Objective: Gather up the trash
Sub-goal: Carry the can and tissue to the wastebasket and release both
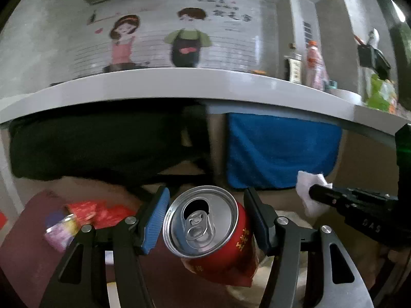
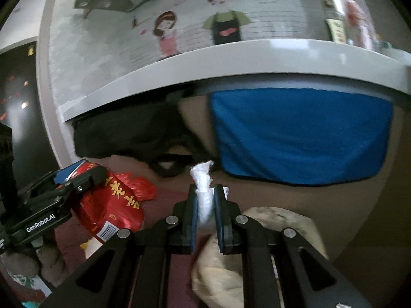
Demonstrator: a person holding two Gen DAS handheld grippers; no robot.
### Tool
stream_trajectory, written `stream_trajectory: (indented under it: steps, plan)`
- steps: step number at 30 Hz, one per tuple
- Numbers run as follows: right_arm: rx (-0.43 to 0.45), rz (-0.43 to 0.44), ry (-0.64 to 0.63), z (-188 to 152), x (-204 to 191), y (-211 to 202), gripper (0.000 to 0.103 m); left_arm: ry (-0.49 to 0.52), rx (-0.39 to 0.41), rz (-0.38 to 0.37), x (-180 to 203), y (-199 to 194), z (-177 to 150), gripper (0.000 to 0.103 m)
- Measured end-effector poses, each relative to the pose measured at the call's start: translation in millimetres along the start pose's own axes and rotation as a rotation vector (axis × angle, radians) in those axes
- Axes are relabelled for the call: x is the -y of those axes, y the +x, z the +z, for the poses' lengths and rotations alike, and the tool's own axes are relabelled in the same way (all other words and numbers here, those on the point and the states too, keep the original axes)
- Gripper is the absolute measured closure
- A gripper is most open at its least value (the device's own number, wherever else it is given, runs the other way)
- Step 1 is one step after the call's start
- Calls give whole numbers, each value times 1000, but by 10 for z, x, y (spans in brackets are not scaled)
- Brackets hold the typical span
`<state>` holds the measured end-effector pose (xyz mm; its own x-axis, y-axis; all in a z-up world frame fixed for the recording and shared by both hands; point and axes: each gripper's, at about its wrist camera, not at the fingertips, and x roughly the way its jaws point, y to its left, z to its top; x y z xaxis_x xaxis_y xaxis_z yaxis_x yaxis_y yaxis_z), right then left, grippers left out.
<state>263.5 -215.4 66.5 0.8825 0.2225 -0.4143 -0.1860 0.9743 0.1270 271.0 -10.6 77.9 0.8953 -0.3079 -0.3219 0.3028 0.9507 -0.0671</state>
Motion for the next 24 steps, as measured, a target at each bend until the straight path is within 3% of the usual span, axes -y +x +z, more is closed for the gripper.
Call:
stream_trajectory:
  steps: [10, 22, 24]
  plan:
    - [3, -81, 48, -70, 536, -96, 90, 16, -36, -84, 552, 419, -82, 43]
    - [-35, -74, 111, -247, 882, 89, 90, -3, -135, -114, 686, 874, -290, 43]
    - [-38, -68, 116, -255, 918, 127, 90, -39, -151, -165, 656, 948, -313, 42]
